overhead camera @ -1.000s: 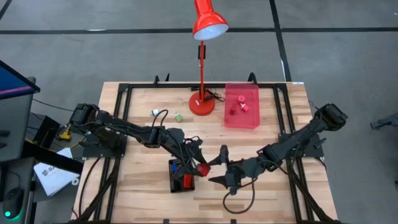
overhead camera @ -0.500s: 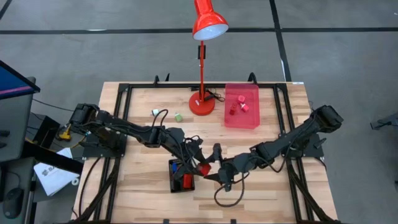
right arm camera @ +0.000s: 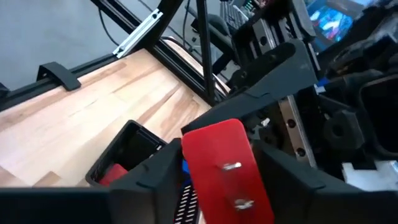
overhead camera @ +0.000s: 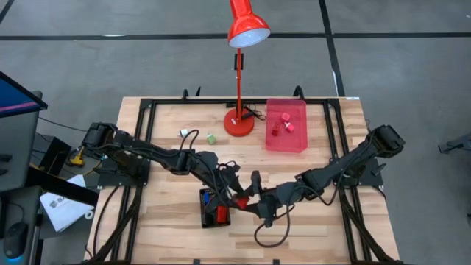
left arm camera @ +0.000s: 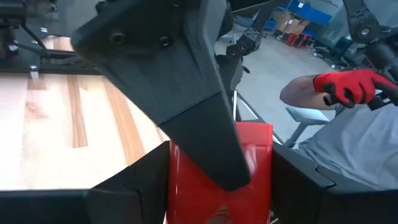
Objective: Pick & Place Office items
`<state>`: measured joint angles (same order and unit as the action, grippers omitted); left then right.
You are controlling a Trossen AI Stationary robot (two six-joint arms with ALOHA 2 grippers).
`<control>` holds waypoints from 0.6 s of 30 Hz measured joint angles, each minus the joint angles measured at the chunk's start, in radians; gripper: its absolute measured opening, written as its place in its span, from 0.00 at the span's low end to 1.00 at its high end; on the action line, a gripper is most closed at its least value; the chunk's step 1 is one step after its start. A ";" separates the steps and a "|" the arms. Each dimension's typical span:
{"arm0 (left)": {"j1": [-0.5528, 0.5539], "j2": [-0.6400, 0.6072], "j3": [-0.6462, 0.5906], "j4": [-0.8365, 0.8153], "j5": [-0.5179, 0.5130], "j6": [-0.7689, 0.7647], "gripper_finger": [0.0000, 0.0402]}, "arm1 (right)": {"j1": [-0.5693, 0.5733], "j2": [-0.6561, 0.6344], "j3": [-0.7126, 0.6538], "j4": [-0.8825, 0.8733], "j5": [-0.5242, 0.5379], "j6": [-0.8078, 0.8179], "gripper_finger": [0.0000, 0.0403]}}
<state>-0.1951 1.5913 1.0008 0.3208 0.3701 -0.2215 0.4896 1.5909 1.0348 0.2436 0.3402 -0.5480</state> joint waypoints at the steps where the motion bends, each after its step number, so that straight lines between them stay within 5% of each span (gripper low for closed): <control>1: 0.000 0.000 0.000 0.000 0.003 -0.005 0.52 | 0.000 0.000 0.000 0.000 -0.004 -0.008 0.42; 4: 0.000 0.000 0.000 -0.001 0.015 -0.032 0.52 | 0.004 0.000 0.000 -0.001 -0.007 -0.049 0.30; 12: 0.003 0.000 0.000 -0.001 0.003 -0.013 0.58 | 0.021 0.000 0.001 0.003 0.032 -0.039 0.29; 18: 0.021 -0.107 0.002 -0.171 -0.022 0.037 0.68 | 0.055 -0.001 0.000 -0.041 0.063 0.014 0.28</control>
<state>-0.1743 1.4841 1.0023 0.1497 0.3480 -0.1842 0.5441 1.5898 1.0348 0.2024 0.4030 -0.5343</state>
